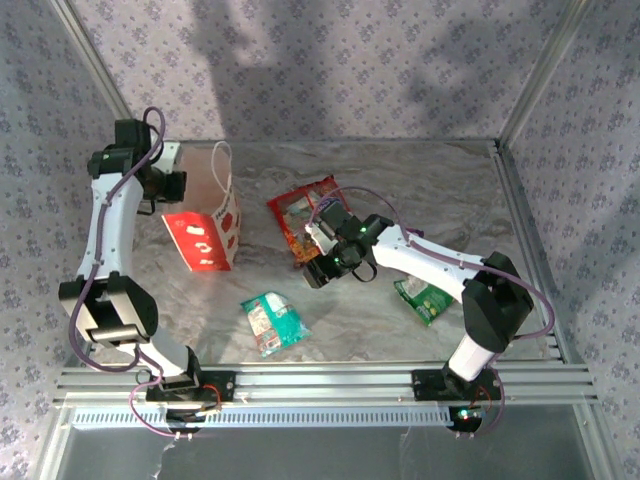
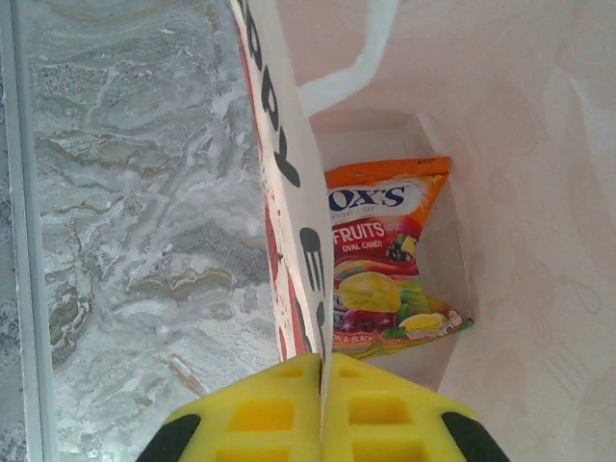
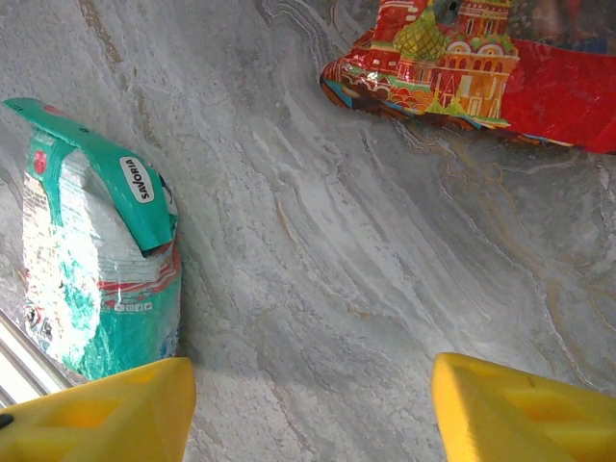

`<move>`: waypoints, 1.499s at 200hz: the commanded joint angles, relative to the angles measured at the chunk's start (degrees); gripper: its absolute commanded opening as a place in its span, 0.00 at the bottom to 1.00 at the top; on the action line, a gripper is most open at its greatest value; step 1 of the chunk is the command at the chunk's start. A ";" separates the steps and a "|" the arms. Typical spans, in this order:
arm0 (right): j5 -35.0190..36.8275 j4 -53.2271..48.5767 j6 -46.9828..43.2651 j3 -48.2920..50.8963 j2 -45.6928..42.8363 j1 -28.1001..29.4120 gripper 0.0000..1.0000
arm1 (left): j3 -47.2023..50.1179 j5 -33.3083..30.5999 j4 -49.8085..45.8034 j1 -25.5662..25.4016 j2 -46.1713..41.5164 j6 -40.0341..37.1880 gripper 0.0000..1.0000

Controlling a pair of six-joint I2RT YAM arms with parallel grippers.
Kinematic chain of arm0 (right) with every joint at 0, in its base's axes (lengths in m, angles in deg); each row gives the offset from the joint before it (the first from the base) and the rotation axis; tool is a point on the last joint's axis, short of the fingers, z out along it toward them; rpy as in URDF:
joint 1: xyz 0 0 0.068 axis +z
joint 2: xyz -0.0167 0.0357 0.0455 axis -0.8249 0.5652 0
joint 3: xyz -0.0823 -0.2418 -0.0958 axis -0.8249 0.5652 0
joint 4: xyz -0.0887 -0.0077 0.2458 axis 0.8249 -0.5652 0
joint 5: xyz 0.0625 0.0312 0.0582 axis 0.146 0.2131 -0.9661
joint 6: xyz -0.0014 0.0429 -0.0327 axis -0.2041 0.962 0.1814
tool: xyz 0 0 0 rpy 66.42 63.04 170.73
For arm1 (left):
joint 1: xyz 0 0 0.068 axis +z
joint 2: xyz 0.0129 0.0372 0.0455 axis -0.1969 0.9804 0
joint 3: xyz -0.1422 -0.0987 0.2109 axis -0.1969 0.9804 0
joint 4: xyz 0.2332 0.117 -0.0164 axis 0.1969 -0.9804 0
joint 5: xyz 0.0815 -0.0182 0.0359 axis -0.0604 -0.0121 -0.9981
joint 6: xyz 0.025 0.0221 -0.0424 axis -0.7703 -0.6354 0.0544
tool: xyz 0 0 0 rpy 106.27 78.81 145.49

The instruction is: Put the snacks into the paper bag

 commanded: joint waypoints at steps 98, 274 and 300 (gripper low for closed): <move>-0.46 1.36 -0.74 4.06 -4.64 -2.38 0.67 | -18.19 10.95 -6.49 -9.64 6.05 17.74 0.00; -3.53 0.29 -1.53 3.26 -3.69 -3.78 0.67 | 8.78 13.65 2.78 -6.00 -5.40 27.64 0.03; -3.77 0.05 -1.53 2.33 -3.14 -3.48 0.67 | 9.27 13.95 3.12 -3.96 -7.09 27.85 0.05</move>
